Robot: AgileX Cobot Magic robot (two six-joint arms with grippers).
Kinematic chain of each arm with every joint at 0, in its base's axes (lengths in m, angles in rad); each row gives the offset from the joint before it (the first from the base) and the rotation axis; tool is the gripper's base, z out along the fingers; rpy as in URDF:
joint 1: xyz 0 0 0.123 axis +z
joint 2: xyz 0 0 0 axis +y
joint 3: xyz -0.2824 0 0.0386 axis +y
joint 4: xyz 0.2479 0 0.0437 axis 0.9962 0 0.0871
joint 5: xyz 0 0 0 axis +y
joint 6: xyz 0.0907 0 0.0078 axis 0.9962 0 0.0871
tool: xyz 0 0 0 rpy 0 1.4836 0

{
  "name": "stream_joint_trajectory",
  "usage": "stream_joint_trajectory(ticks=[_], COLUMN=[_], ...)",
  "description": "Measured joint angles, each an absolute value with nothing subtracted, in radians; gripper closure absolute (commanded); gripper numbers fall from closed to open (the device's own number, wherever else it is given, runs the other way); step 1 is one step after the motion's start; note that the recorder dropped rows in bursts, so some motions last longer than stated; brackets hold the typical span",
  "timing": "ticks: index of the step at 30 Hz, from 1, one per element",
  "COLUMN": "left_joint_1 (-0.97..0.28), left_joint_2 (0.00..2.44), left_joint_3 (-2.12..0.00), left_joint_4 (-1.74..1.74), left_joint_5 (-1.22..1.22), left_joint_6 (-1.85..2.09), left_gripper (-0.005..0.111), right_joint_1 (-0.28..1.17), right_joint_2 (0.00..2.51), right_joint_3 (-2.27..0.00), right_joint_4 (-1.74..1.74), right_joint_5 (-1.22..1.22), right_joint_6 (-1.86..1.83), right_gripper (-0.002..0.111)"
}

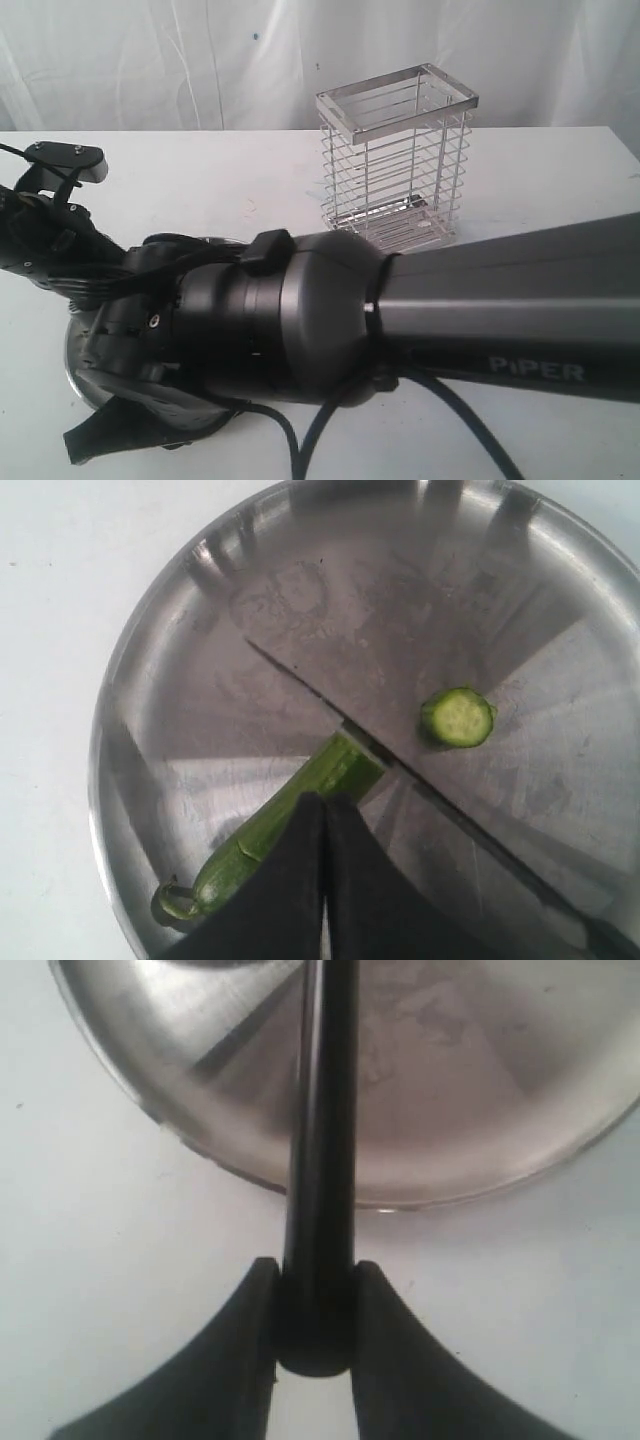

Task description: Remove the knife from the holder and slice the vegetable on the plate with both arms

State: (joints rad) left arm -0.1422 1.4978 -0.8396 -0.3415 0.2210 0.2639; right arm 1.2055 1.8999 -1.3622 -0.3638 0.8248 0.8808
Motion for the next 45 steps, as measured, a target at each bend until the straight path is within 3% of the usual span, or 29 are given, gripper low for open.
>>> stream_joint_trajectory(ticks=[45], left_joint_1=[-0.142], left_joint_2=[1.498], left_joint_3=[-0.840], left_joint_4=[-0.346], left_joint_5=[0.219], left_joint_6=[0.264], left_gripper=[0.107], right_joint_1=[1.225], right_joint_2=[1.911], right_joint_3=[-1.284], right_joint_4=[-0.364], right_joint_5=[0.732], right_joint_6=[0.942], right_gripper=[0.108])
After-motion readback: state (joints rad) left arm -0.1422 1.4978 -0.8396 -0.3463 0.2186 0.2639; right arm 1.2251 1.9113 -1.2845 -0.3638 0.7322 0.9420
